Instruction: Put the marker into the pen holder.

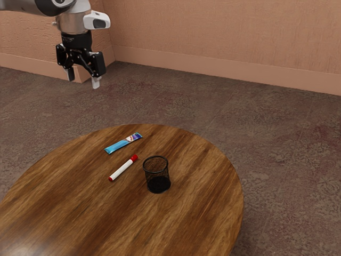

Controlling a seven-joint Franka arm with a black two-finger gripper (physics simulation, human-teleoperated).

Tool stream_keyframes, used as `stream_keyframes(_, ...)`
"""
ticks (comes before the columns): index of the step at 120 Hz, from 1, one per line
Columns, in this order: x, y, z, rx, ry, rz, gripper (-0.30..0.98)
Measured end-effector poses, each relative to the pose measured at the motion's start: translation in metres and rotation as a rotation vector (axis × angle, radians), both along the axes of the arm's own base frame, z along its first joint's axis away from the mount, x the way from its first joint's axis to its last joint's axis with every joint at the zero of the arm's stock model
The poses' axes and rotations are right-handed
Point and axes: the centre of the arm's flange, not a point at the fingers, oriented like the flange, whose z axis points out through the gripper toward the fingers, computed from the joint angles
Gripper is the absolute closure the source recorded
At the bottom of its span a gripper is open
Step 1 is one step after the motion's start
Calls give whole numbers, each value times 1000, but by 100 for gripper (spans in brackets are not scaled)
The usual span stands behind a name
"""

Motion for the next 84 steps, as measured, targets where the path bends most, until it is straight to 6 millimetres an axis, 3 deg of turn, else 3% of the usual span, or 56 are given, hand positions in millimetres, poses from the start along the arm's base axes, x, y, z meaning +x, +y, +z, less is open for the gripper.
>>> stream_keyframes(18,0,0,-1,-8,2,-2,0)
stream_keyframes(39,-2,14,1,-33,-2,35,0)
stream_keyframes(46,-3,10,4,-26,-9,33,0)
stream_keyframes(52,-17,-1,8,7,-13,12,0)
stream_keyframes(56,-30,-10,-9,25,14,-9,0)
stream_keyframes(62,-56,-18,-62,36,88,-39,0)
stream_keyframes(65,-70,-3,-95,32,130,-19,0)
stream_keyframes(74,-108,71,-193,-1,223,115,0)
stream_keyframes(84,-120,90,-255,-9,233,149,0)
